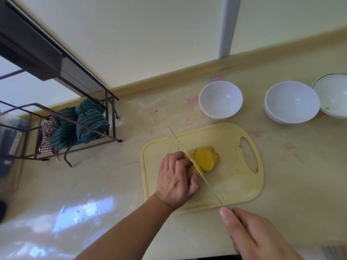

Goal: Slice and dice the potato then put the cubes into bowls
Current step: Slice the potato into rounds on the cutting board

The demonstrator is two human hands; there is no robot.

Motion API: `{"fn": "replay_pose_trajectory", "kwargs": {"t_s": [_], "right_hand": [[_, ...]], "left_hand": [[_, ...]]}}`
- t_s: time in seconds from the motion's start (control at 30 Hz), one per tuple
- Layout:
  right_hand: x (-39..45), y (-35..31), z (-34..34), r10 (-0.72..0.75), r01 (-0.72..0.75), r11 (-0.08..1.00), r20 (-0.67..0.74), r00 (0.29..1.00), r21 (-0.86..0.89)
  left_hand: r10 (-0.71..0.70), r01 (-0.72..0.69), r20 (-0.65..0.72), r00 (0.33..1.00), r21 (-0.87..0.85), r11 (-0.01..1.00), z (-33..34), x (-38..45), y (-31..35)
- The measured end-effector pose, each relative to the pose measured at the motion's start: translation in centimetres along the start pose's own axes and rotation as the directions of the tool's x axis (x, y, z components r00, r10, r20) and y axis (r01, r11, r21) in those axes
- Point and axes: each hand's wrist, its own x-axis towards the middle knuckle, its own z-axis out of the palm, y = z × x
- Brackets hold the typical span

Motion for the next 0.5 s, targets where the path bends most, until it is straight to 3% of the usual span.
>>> {"fn": "replay_pose_trajectory", "kwargs": {"t_s": [0.5], "right_hand": [[0.12, -0.54, 0.58, 0.042, -0.041, 0.998, -0.036, 0.998, 0.044]], "left_hand": [[0.004, -0.004, 0.000, 1.000, 0.014, 1.000, 0.11, 0.07, 0.01]]}}
